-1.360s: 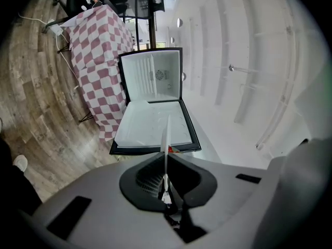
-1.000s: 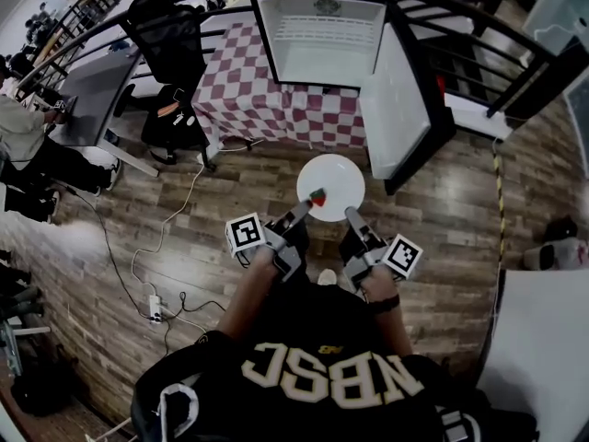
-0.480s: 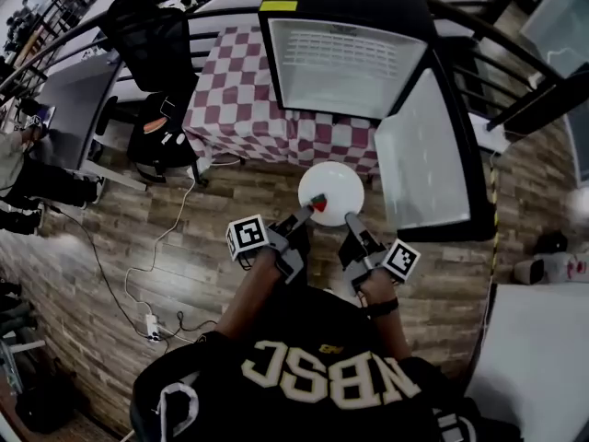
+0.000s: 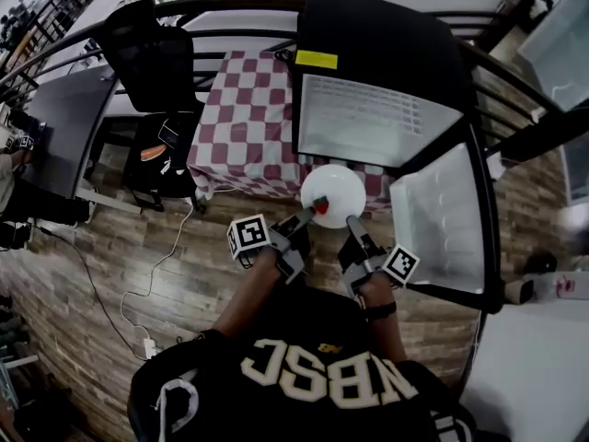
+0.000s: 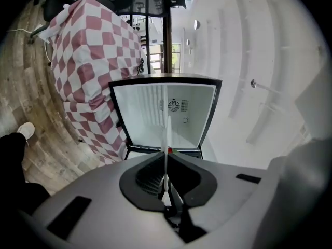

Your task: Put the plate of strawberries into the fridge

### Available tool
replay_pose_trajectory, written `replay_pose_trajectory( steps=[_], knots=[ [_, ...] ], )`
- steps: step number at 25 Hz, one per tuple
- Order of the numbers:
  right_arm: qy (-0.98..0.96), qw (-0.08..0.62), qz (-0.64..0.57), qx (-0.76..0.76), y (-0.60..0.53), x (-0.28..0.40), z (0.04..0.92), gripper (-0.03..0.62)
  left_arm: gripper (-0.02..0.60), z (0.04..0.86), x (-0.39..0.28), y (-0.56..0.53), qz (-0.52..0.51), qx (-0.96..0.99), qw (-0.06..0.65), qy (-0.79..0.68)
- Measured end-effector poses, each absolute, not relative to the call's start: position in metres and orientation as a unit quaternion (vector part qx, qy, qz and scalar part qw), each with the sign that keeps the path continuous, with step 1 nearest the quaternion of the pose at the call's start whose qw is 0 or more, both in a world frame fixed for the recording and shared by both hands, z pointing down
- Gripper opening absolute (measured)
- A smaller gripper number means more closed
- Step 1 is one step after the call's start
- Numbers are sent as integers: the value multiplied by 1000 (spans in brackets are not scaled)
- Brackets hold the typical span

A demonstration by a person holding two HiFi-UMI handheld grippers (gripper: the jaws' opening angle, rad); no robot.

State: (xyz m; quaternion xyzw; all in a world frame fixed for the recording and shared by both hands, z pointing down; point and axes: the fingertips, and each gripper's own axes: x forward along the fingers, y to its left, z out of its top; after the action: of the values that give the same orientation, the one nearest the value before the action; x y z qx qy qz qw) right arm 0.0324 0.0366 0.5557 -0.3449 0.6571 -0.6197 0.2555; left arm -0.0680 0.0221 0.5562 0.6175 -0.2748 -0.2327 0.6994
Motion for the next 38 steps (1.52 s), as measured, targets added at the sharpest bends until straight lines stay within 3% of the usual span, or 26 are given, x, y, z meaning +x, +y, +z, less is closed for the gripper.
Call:
replay_pose_trajectory(
  steps=[15,38],
  knots=[
    [638,303,-608,-363,-37,51,546,34,29,541,-47,-62,-205,632,707,-242],
    [636,293,-624,-347,-141,75,542,34,29,544,-25,-161,-210,630,689,-291]
  ],
)
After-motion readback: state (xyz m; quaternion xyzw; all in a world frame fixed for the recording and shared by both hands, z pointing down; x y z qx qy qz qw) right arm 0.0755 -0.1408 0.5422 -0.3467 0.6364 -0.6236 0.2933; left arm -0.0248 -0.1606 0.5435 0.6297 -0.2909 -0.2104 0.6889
